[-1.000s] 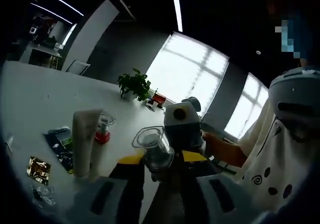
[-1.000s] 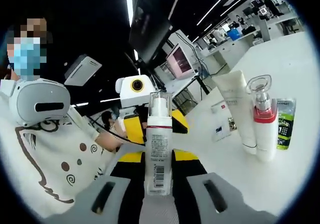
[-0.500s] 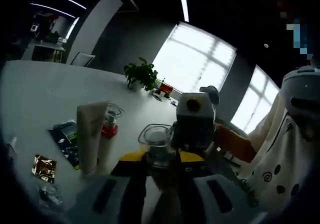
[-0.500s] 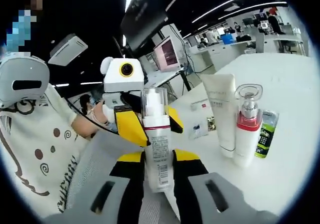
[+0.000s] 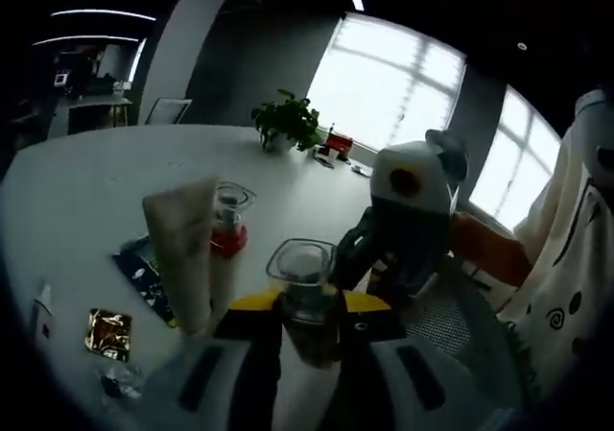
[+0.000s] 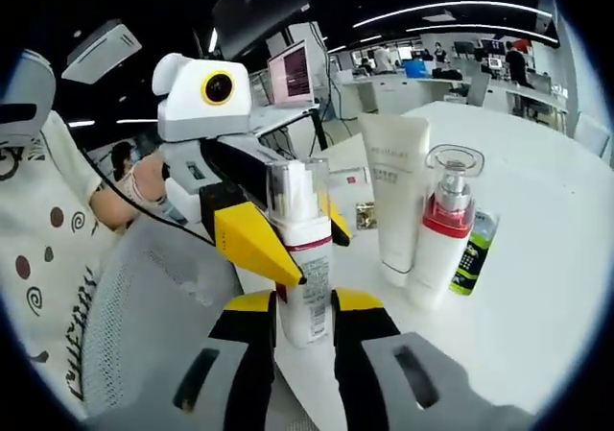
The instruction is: Arrange the skincare products in the storage area until every visible bottle or jar stands upright without overlapping.
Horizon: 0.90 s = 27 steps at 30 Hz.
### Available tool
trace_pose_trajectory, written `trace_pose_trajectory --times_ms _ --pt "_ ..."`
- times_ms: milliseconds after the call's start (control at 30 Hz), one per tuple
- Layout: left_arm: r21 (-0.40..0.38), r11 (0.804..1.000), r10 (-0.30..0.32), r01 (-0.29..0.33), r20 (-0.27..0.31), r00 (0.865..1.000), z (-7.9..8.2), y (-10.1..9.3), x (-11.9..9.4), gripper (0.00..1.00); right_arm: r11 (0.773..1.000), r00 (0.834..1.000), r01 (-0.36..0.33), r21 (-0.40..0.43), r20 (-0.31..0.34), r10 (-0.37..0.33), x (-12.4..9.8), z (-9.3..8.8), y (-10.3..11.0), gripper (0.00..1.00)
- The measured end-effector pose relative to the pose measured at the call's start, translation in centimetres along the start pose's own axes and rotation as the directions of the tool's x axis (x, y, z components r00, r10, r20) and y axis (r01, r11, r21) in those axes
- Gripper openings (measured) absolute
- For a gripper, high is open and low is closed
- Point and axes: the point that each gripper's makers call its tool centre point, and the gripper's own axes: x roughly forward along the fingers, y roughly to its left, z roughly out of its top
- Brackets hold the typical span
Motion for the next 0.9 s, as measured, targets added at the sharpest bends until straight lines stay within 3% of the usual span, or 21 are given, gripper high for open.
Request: trace_pose_trajectory --times_ms 100,267,633,900 --pt "0.001 1.0 0.017 -0.016 -0.014 1.0 -0.3 0.5 0.5 0.17 0.998 0.999 0.041 -0.044 -0.03 -0.042 0.3 -0.6 -0.9 0.22" --pt "0.03 0.999 0.04 -0.039 -0.052 0.998 -1.1 0.8 1.4 0.17 0.995 0.996 0.046 -0.088 -0.078 -0.053 0.8 -1.5 -1.4 0.22" --pt "0.112 0.99 0.096 -0.082 -0.12 0.988 -2.2 1.3 2.6 0.17 0.991 0.987 0.077 -0.113 -0.134 -0.092 1.6 -2.7 -2.7 0.22" --pt "0.15 0.982 0.133 -0.112 -0.138 0.982 -2.8 2.3 3.2 0.17 0.987 0.981 0.082 -0.136 -0.163 -0.104 2.3 -3.3 -3.9 0.22"
